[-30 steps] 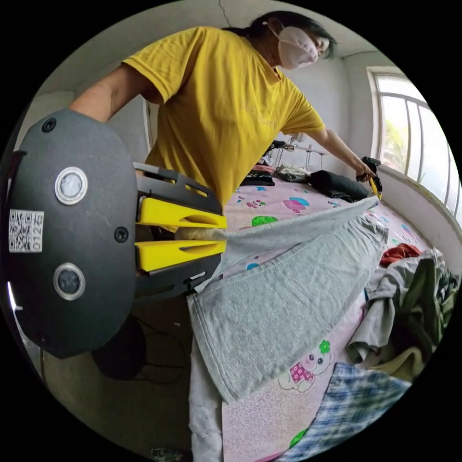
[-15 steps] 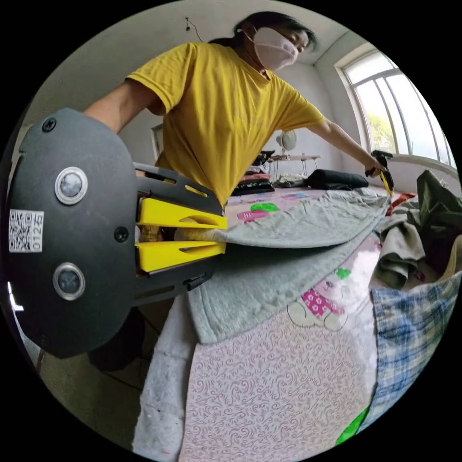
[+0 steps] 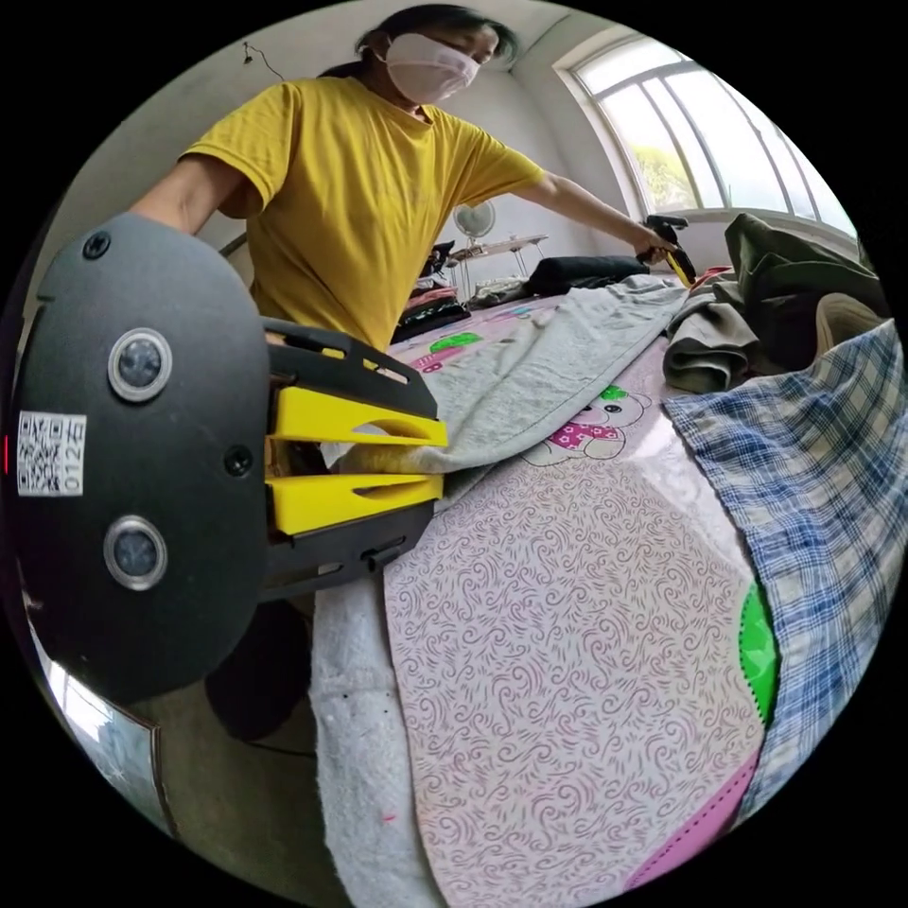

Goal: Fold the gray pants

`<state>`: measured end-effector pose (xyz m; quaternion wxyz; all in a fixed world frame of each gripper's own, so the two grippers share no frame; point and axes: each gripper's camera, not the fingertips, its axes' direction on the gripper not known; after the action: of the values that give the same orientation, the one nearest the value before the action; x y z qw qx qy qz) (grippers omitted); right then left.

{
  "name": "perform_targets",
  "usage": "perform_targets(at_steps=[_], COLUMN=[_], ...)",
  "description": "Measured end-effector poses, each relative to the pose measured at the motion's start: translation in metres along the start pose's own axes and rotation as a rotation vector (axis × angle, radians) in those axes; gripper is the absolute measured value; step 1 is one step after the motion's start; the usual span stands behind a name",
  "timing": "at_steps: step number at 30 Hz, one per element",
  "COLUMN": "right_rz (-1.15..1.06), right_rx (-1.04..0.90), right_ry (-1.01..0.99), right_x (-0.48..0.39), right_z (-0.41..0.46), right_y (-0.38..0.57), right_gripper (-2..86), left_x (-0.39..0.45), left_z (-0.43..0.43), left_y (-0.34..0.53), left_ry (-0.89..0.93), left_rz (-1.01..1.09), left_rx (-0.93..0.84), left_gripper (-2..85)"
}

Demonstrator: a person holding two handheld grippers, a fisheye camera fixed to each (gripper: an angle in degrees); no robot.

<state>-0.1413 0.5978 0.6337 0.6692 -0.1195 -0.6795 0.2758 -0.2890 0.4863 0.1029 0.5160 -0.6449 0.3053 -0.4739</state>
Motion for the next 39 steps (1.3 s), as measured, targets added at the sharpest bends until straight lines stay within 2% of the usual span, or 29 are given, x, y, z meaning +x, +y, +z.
perform_targets(at_steps=[5, 9, 10, 13, 18, 20, 21, 24, 26, 29, 35, 39], right_rz=[0.028, 0.096, 0.093, -0.001, -0.205, -0.277, -0.316, -0.359, -0.357, -0.348, -0.333, -0.362], right_rx=[0.075, 0.323, 0.404, 0.486, 0.334, 0.257, 0.217, 0.203, 0.204, 0.215, 0.253, 0.255], right_ry=[0.097, 0.273, 0.351, 0.504, 0.650, 0.747, 0.808, 0.886, 0.891, 0.917, 0.894, 0.893], right_x=[-0.010, -0.030, -0.042, -0.086, -0.136, -0.144, -0.146, -0.139, -0.129, -0.109, -0.075, -0.061], right_z=[0.020, 0.024, 0.028, 0.065, 0.201, 0.253, 0.281, 0.325, 0.341, 0.363, 0.389, 0.403], right_y=[0.011, 0.046, 0.061, 0.096, 0.129, 0.141, 0.149, 0.169, 0.176, 0.184, 0.191, 0.198], right_gripper=[5.2, 8.3, 8.7, 8.2, 8.0, 8.0, 8.0, 7.7, 7.6, 7.4, 7.2, 7.4], left_x=[-0.017, -0.033, -0.032, -0.002, 0.128, 0.174, 0.201, 0.259, 0.282, 0.308, 0.337, 0.351], left_z=[-0.011, -0.037, -0.040, -0.037, 0.054, 0.089, 0.108, 0.136, 0.151, 0.177, 0.235, 0.253], left_y=[0.028, 0.076, 0.086, 0.142, 0.314, 0.377, 0.415, 0.488, 0.513, 0.532, 0.549, 0.559], left_ry=[0.163, 0.257, 0.268, 0.288, 0.131, 0.021, -0.078, -0.215, -0.294, -0.306, -0.359, -0.399], left_rz=[-0.059, -0.079, -0.065, 0.129, 0.709, 0.925, 1.050, 1.323, 1.414, 1.460, 1.479, 1.497], left_rx=[0.062, 0.175, 0.186, 0.140, -0.114, -0.149, -0.133, -0.037, 0.019, 0.013, -0.123, -0.134], left_gripper=[0.2, 0.3, 0.3, 0.3, 0.3, 0.2, 0.1, 0.0, -0.1, 0.0, 0.8, 1.8])
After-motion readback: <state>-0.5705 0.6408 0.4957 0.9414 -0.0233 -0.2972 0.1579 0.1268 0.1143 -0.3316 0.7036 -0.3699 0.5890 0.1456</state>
